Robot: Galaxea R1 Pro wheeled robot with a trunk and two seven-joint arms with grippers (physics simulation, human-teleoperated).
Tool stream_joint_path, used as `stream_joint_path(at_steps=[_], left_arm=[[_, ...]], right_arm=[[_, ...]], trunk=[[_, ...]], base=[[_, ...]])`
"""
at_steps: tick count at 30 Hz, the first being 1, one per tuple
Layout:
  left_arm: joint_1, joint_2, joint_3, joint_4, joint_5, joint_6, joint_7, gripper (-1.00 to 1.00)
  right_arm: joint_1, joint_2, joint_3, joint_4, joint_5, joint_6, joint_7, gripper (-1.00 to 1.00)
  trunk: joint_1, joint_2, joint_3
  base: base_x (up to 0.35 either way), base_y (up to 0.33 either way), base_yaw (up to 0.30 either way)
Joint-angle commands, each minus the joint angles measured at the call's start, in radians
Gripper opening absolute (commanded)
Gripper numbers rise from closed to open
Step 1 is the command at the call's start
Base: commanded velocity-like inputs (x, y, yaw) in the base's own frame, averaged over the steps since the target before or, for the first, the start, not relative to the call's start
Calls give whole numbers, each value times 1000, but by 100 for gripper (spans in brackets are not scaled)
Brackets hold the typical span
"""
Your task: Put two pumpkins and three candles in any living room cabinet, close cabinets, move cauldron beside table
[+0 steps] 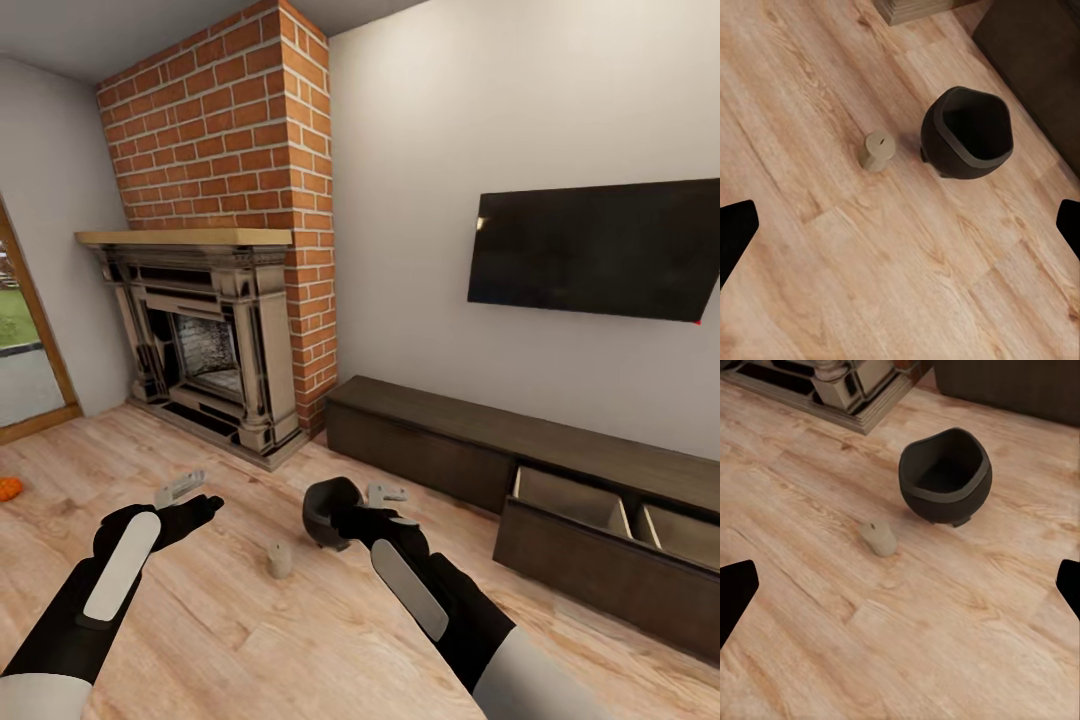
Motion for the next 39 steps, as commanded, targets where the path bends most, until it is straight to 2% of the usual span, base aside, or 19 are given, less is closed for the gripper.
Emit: stream_joint_path(at_steps=[1, 16, 39], left_arm=[[-1, 0, 0, -1, 10, 2, 9, 100], [-1, 0, -1, -1, 6, 2, 9, 100], [-1, 2, -1, -1, 6, 3, 9, 100]], right_arm=[[-1, 0, 2, -1, -8, 2, -8, 100], [-1, -4, 0, -10, -6, -5, -4, 100], [-1, -2, -4, -9, -18, -6, 2, 100]], trunk=[[1, -1, -1], [1, -1, -1], [1, -1, 14]], base=[[312, 92, 0], [330, 9, -8], [269, 135, -249]])
